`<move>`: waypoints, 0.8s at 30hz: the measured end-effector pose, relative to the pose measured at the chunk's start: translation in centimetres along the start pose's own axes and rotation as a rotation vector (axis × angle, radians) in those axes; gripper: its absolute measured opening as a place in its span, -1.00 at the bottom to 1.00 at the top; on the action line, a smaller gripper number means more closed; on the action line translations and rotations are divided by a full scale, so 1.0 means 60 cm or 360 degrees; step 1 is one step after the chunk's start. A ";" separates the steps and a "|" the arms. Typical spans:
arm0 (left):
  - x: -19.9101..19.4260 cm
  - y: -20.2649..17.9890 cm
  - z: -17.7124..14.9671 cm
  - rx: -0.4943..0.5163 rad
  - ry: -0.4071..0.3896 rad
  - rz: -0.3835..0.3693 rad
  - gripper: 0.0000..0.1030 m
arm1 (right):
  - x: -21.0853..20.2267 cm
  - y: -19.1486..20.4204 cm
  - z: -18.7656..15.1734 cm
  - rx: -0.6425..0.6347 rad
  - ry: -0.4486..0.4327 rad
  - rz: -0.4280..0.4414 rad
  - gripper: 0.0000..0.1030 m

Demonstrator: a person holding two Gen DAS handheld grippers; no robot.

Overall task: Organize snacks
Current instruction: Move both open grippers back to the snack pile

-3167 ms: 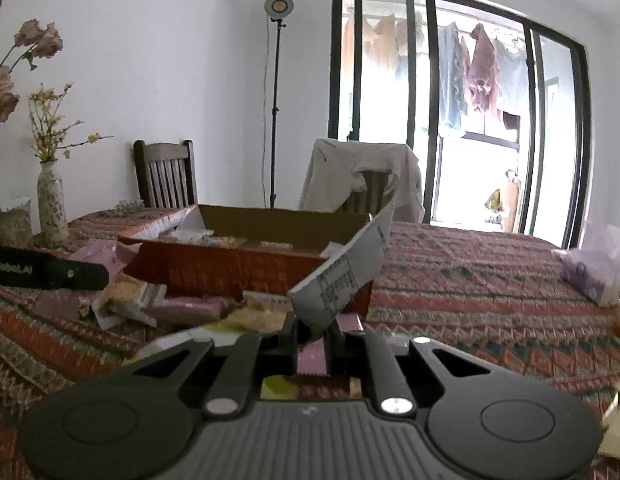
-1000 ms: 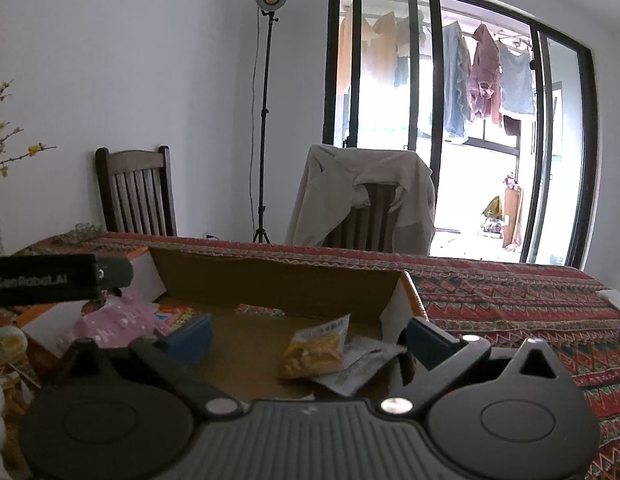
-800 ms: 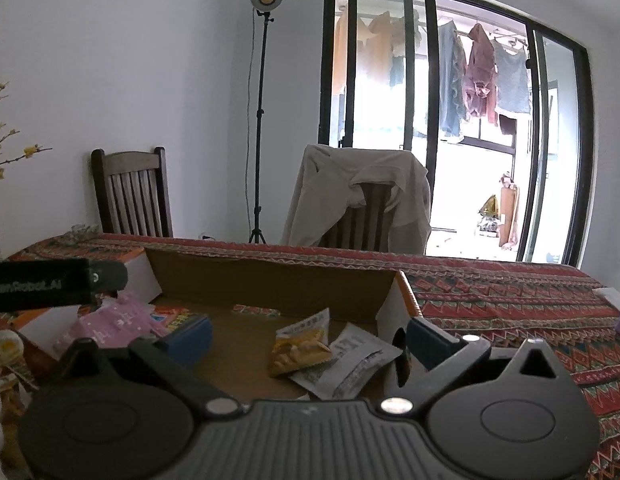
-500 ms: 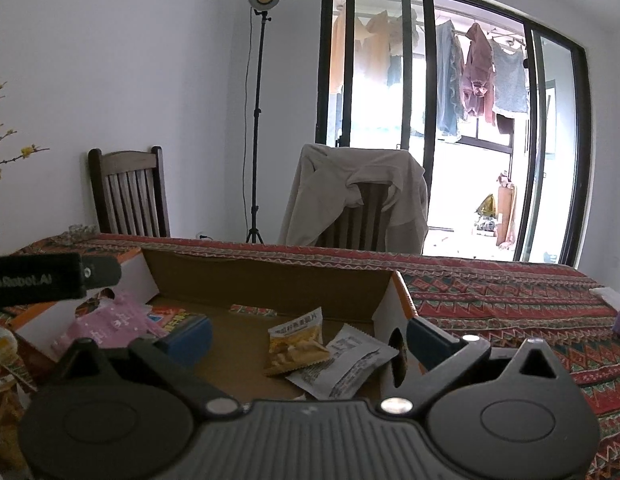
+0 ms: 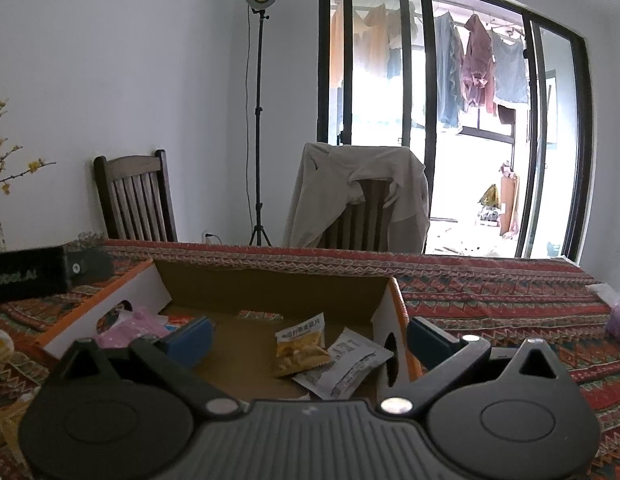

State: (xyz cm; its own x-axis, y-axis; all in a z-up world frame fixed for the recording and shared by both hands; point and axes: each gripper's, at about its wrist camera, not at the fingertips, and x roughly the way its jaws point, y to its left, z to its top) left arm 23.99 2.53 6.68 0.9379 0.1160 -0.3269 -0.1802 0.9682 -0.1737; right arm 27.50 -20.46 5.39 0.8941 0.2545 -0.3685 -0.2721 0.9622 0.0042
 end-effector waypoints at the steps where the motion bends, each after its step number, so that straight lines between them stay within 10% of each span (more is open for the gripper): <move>1: -0.007 0.003 -0.001 -0.0001 0.0005 -0.0009 1.00 | -0.006 0.000 0.000 0.0000 0.0001 0.0000 1.00; 24: -0.141 0.104 -0.115 0.0048 0.0168 0.0024 1.00 | -0.165 -0.013 -0.099 -0.0005 0.0060 0.0036 1.00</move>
State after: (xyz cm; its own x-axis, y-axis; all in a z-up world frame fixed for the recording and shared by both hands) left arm 12.88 6.05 1.94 0.8984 0.1084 -0.4255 -0.1839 0.9729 -0.1404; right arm 16.71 -24.28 3.49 0.8737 0.2720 -0.4032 -0.2931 0.9560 0.0099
